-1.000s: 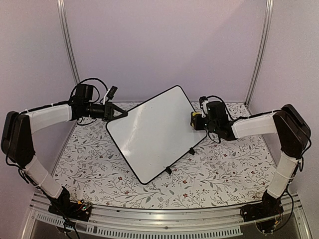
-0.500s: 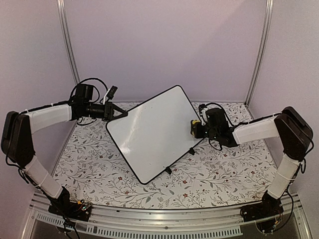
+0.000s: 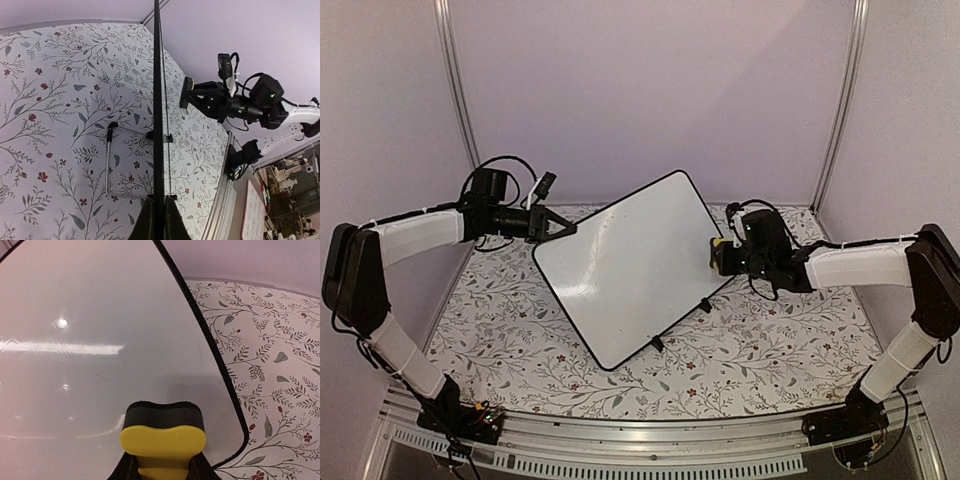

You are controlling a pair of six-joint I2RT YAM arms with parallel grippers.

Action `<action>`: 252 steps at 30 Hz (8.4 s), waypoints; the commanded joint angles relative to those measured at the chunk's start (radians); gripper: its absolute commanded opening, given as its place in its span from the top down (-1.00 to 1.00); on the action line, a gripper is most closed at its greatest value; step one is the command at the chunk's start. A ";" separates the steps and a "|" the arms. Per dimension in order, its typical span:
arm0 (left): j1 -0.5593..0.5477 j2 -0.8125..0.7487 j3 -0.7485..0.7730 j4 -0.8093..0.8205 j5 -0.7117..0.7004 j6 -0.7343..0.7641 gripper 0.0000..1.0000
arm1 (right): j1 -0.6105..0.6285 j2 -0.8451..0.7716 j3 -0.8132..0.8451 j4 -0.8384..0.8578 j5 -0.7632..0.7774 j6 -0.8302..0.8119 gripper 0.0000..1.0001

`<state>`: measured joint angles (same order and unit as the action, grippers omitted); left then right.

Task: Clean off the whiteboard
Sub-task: Erase the whiteboard at the center of the board, then place the whiteboard and the whiteboard eraser at the center of the board.

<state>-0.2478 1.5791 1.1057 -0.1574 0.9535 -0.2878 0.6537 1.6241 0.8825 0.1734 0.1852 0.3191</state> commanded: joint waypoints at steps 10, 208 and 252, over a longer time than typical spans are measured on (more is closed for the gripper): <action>-0.016 0.001 -0.007 0.014 0.039 0.038 1.00 | -0.055 0.039 0.285 -0.058 0.081 -0.096 1.00; -0.013 -0.011 -0.007 0.029 0.032 0.019 1.00 | -0.074 0.044 0.114 -0.260 0.055 0.036 1.00; 0.017 -0.062 -0.046 0.140 0.046 -0.038 -0.36 | -0.302 0.066 0.001 -0.338 0.036 0.116 0.56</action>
<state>-0.2428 1.5513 1.0782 -0.0628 0.9909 -0.3145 0.3622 1.6588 0.8948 -0.1730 0.2260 0.4164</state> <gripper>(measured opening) 0.677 0.247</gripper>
